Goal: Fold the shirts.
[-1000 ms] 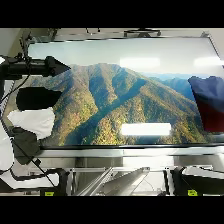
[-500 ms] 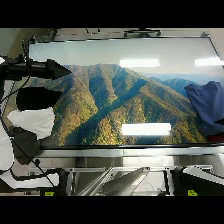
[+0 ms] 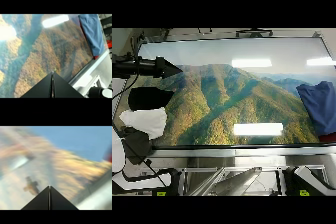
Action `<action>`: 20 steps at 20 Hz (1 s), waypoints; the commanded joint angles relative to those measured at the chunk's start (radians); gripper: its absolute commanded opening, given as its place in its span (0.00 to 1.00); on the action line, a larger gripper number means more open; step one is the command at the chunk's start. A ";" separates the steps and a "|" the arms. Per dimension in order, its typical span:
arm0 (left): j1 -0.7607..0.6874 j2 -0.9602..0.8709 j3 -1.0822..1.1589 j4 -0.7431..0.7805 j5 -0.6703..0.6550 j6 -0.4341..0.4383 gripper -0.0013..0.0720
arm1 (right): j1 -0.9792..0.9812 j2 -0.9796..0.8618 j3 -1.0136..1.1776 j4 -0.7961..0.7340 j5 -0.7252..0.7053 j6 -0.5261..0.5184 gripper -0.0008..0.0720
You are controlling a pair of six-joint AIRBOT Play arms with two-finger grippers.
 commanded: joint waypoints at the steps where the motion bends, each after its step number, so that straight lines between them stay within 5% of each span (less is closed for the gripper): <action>1: 0.001 0.103 -0.051 0.005 -0.026 -0.016 0.03 | 0.193 0.171 0.013 0.187 -0.093 -0.085 0.04; 10: 0.002 0.706 -0.845 0.223 0.068 -0.014 0.03 | 0.986 0.303 -0.198 0.061 -0.338 -0.059 0.04; 20: 0.002 0.813 -0.959 0.217 0.090 -0.015 0.04 | 1.043 0.253 -0.214 0.065 -0.349 -0.060 0.04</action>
